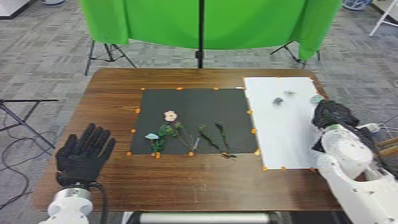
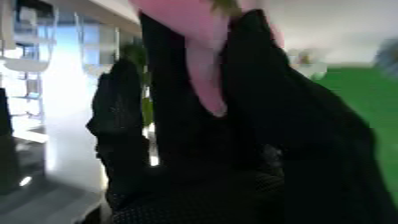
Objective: Arrange flowers
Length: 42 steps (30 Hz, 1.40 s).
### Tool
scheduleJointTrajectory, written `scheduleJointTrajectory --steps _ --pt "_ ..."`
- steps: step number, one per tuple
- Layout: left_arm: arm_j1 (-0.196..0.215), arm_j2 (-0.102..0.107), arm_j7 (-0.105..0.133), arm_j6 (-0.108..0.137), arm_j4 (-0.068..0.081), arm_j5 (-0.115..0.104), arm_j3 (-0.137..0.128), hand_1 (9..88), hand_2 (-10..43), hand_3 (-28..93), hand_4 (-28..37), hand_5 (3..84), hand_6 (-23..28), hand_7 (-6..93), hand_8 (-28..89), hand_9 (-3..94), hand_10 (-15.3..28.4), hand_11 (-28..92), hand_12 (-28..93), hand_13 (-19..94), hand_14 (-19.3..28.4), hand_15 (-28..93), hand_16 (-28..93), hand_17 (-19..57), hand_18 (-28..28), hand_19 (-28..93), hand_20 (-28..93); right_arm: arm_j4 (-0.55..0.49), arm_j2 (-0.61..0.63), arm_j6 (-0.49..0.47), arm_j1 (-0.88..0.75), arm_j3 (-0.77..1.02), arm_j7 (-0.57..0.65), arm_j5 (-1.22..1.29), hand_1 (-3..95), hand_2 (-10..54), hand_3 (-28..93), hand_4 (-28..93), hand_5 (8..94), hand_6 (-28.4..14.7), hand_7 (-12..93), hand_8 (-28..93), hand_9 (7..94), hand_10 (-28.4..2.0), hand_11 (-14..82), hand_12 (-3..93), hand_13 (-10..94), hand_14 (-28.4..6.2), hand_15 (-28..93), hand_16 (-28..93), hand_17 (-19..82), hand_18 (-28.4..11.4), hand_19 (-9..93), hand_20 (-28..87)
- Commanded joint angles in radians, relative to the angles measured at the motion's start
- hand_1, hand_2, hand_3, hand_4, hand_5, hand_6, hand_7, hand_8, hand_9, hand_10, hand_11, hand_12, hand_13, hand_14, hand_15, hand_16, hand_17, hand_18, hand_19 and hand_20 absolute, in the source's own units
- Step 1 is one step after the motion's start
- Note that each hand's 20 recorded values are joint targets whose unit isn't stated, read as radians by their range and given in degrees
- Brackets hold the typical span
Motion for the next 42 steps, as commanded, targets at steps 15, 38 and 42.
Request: scheduleJointTrajectory --steps 15,38,42 --pt "0.031 -0.009 -0.005 0.037 -0.007 -0.014 0.002 28.5 15.0 81 -28.3 48.4 10.9 12.4 -9 38.4 15.9 27 12 29 16.6 45 -9 -8.1 14.7 42 18 -0.228 -0.069 0.112 0.177 -0.326 -0.297 -0.013 60.0 -9.5 71 -28 80.7 0.2 36 3 87.9 -11.2 7.3 37.8 76 -6.7 32 41 37 -22.3 88 35" --pt "-0.021 0.023 -0.030 0.038 0.019 -0.042 0.036 28.3 15.2 81 -28.3 48.6 10.9 12.6 -9 39.4 16.0 28 12 29 16.9 46 -9 -8.2 14.7 42 18 0.005 -0.335 0.070 0.361 -0.697 -0.383 -0.185 55.9 -9.5 70 -28 76.5 -0.5 39 1 84.4 -12.0 9.5 35.7 72 -7.9 37 36 35 -23.2 89 37" --pt "-0.030 0.022 -0.031 0.043 0.025 -0.046 0.033 28.3 15.3 81 -28.3 48.8 11.0 12.7 -9 39.7 16.1 28 12 29 16.9 46 -9 -8.2 14.7 42 17 0.018 -0.343 0.071 0.351 -0.712 -0.371 -0.216 55.9 -9.5 70 -28 75.9 -0.6 39 1 83.8 -12.0 9.6 35.3 71 -8.0 38 36 34 -23.3 89 38"
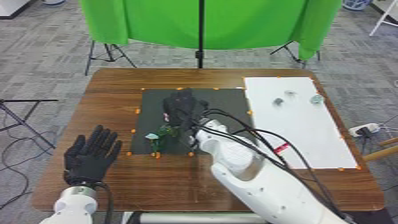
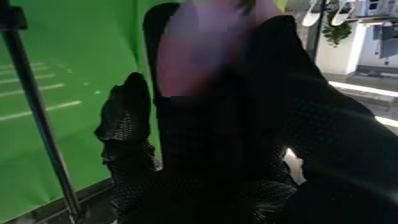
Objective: Arrange flowers
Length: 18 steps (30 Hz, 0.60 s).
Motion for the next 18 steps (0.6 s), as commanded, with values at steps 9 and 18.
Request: scheduleJointTrajectory --steps 9,18 --pt "-0.005 0.003 -0.005 0.017 0.011 -0.025 0.004 28.2 15.6 81 -28.3 49.0 11.0 12.8 -9 40.1 16.2 28 12 30 16.8 46 -9 -8.2 14.7 42 17 0.027 -0.018 -0.018 -0.055 -0.023 0.058 -0.060 56.1 -9.5 70 -28 75.0 -0.9 39 0 82.3 -11.8 10.5 34.0 70 -8.1 39 35 34 -23.2 88 39" --pt "0.001 -0.003 -0.002 0.016 0.008 -0.032 -0.005 28.3 15.4 81 -28.3 49.2 11.1 12.9 -9 40.1 16.2 28 12 30 16.8 46 -9 -8.1 14.6 42 17 0.017 -0.012 -0.051 -0.075 0.012 0.041 -0.036 52.0 -9.5 76 -28 71.3 -0.3 20 -7 71.0 -13.6 16.9 16.5 66 -9.0 41 32 33 -23.5 88 42"
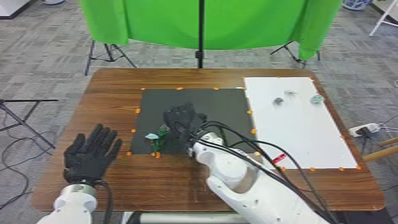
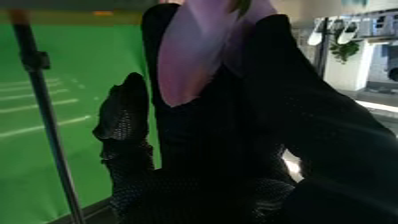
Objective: Arrange flowers
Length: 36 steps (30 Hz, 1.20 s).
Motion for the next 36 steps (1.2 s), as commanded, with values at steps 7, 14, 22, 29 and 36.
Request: scheduleJointTrajectory --steps 7,14,22,29,36 --pt "0.025 -0.014 0.001 0.008 0.001 -0.023 -0.011 29.3 14.0 81 -28.3 49.1 11.0 13.1 -10 40.2 16.2 28 12 30 16.6 46 -9 -8.1 14.6 42 17 -0.077 0.044 -0.036 -0.053 0.051 -0.003 0.053 51.5 -9.5 78 -28 68.4 0.0 18 -14 64.2 -13.4 13.0 15.4 64 -9.3 44 32 32 -23.7 88 42" --pt "0.028 -0.016 -0.004 0.004 0.001 -0.022 -0.015 30.0 12.5 81 -28.3 48.9 10.9 13.3 -10 40.2 16.1 28 12 30 16.6 46 -9 -8.1 14.7 42 17 -0.140 0.071 -0.080 -0.093 0.080 0.018 0.116 49.4 -9.5 82 -28 65.6 -0.1 17 -13 60.0 -13.8 11.4 15.0 60 -11.8 58 30 31 -24.3 87 45" --pt "0.024 -0.023 -0.012 0.003 0.003 -0.022 -0.012 30.4 11.6 82 -28.3 48.8 10.9 13.3 -10 40.2 16.1 28 12 30 16.6 45 -9 -8.2 14.7 42 17 -0.199 0.082 -0.051 -0.120 0.151 0.058 0.177 46.7 -9.5 85 -28 62.1 -1.1 16 -13 56.4 -14.3 11.2 15.3 57 -13.2 66 24 31 -24.6 88 46" --pt "0.040 -0.022 0.006 -0.007 -0.007 -0.020 -0.018 30.5 11.7 81 -28.3 48.9 11.0 13.2 -10 40.1 16.0 28 12 30 16.6 45 -9 -8.1 14.6 42 17 -0.159 0.136 0.018 -0.094 0.333 0.184 0.204 44.4 -9.5 84 -28 61.0 -1.5 15 -13 55.3 -15.2 10.9 15.1 55 -13.8 61 19 31 -24.4 87 45" --pt "0.055 -0.025 0.026 -0.005 -0.016 -0.027 -0.022 30.4 11.9 81 -28.3 48.9 11.0 13.2 -10 40.1 16.1 28 12 30 16.5 45 -9 -8.1 14.6 42 17 0.016 0.196 0.046 -0.010 0.429 0.263 0.154 42.5 -9.5 86 -28 58.6 -3.1 15 -13 49.3 -17.2 9.9 14.6 45 -15.3 53 15 29 -24.1 87 43"
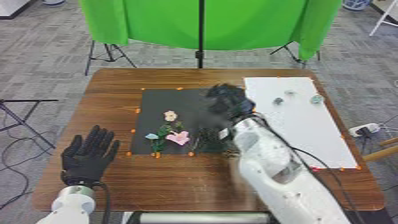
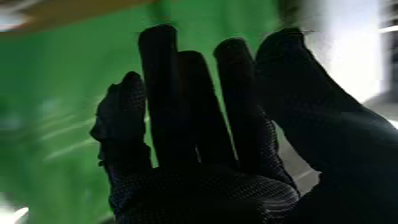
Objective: Arrange flowers
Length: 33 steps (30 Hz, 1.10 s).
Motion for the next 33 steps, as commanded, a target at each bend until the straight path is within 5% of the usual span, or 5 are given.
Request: scheduleJointTrajectory --steps 1,13,22,30,33 --pt "0.033 -0.011 0.019 -0.004 -0.008 -0.010 0.000 30.4 12.0 81 -28.3 48.9 11.0 13.1 -10 40.1 16.1 28 12 30 16.5 45 -9 -8.1 14.7 42 17 0.214 0.112 0.029 0.128 0.126 0.084 -0.058 42.4 -9.5 86 -28 57.4 -3.4 15 -13 48.3 -17.4 9.8 14.6 43 -15.6 54 15 29 -24.1 87 42" --pt "0.028 -0.014 0.013 0.002 -0.008 -0.011 0.001 30.1 12.8 81 -28.3 49.0 11.0 13.0 -10 40.3 16.1 28 12 30 16.6 46 -9 -8.1 14.7 42 17 0.318 0.107 -0.248 0.123 0.178 0.134 -0.038 46.6 -9.5 86 -28 54.7 -2.6 17 -14 44.6 -15.9 9.6 13.5 39 -15.5 41 11 26 -24.3 84 40" --pt "0.023 -0.015 0.014 0.054 -0.016 -0.016 0.010 29.5 13.8 81 -28.3 47.2 10.6 13.0 -9 39.4 15.9 28 12 30 16.7 46 -9 -8.1 14.7 42 17 0.335 0.073 -0.172 0.104 0.145 0.095 -0.061 46.9 -9.5 84 -28 49.4 -2.5 16 -13 46.0 -15.0 10.5 14.4 49 -12.9 43 14 29 -24.1 84 38" --pt "0.022 -0.016 0.009 0.031 -0.015 -0.059 0.008 29.5 14.1 81 -28.3 45.1 10.4 13.9 -10 38.2 15.9 29 12 29 16.9 47 -9 -8.2 14.7 42 17 0.345 0.074 -0.147 0.086 0.133 0.105 -0.064 62.7 -9.5 65 -28 77.4 1.0 31 -1 85.4 -11.1 9.7 36.0 72 -6.9 37 38 33 -22.4 86 39" --pt "0.023 -0.016 0.012 0.029 -0.013 -0.056 0.006 29.3 14.5 81 -28.3 46.1 10.7 13.9 -10 38.8 16.1 29 12 30 17.0 47 -9 -8.1 14.8 43 17 0.315 0.090 -0.107 0.075 0.131 0.107 -0.045 63.7 -9.5 66 -28 79.2 1.1 34 1 87.8 -10.8 10.2 39.9 74 -6.9 38 40 34 -22.5 87 39"
